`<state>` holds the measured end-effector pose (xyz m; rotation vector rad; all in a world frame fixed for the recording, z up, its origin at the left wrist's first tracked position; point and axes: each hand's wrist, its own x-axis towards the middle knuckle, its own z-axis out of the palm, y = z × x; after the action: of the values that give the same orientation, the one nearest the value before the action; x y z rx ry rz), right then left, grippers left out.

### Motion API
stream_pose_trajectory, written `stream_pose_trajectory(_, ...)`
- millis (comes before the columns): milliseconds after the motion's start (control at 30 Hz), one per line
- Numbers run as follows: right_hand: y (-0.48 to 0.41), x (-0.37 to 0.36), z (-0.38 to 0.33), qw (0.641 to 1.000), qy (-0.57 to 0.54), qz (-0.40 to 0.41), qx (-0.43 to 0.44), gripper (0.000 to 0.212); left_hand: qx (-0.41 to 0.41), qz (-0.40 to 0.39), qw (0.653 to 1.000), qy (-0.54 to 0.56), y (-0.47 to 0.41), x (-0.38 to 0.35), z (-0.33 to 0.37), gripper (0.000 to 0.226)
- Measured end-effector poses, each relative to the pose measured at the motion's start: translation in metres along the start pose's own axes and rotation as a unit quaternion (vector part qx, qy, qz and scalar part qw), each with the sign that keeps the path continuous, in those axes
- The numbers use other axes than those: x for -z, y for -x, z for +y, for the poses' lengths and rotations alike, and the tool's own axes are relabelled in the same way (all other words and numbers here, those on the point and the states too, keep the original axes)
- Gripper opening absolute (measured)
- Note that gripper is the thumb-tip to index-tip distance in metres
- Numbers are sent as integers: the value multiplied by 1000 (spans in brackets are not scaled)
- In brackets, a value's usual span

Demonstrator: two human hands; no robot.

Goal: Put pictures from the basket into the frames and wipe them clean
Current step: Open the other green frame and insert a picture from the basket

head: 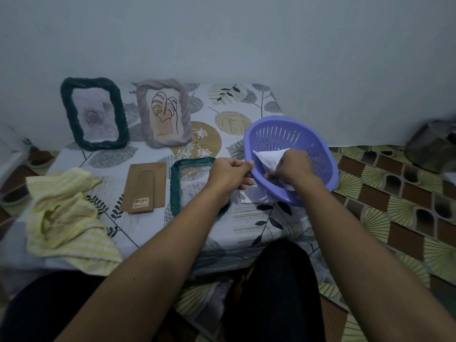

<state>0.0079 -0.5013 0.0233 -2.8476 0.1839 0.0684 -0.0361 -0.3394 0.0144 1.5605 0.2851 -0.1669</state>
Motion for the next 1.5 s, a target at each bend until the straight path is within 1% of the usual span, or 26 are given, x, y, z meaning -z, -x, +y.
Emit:
stream_pose_trajectory(100,3,5,-6,999,-4,34,18,34,0,-14,1000,7,2,3,1,21)
stream_pose_trajectory(167,6,8,-11,996,-12,73,41,26,-1,-22,1000,16,4,5,2,22)
stream_pose_trajectory(300,25,10,-27,986,-15,150,77,29,-13,-11,999,30,7,16,0,15)
stream_pose_trajectory(400,47,13,-45,978,-25,168,117,21,-30,-2,999,32,11,31,-1,10)
stream_pose_trajectory(533,72,16,-68,961,0,227,161,5,-48,-1,998,37,15,56,-10,6)
stream_pose_trajectory(600,81,12,-79,953,-8,242,183,5,-47,8,998,49,17,68,-16,7)
stream_pose_trajectory(700,92,1,-96,939,-43,252,229,4,-35,16,997,64,19,85,-24,15)
stream_pose_trajectory(800,99,-9,-110,940,-97,217,245,1,-12,15,996,82,20,100,-34,21)
stream_pose_trajectory(867,100,-16,-118,939,-180,169,237,3,3,20,994,112,20,108,-42,24)
stream_pose_trajectory(967,98,-30,-127,927,-296,110,203,12,-4,19,991,135,21,119,-50,27)
stream_pose_trajectory(1067,92,-47,-127,920,-354,80,147,20,-22,12,993,118,23,128,-52,26)
stream_pose_trajectory(1133,89,-56,-123,915,-380,72,115,25,-26,31,992,119,24,131,-52,27)
stream_pose_trajectory(1233,84,-69,-112,918,-384,60,72,30,-46,89,993,69,26,134,-50,26)
stream_pose_trajectory(1333,79,-77,-103,936,-348,34,44,33,-75,141,986,-50,21,135,-52,24)
stream_pose_trajectory(1500,72,-82,-94,964,-266,7,25,34,-117,153,959,-208,15,124,-55,31)
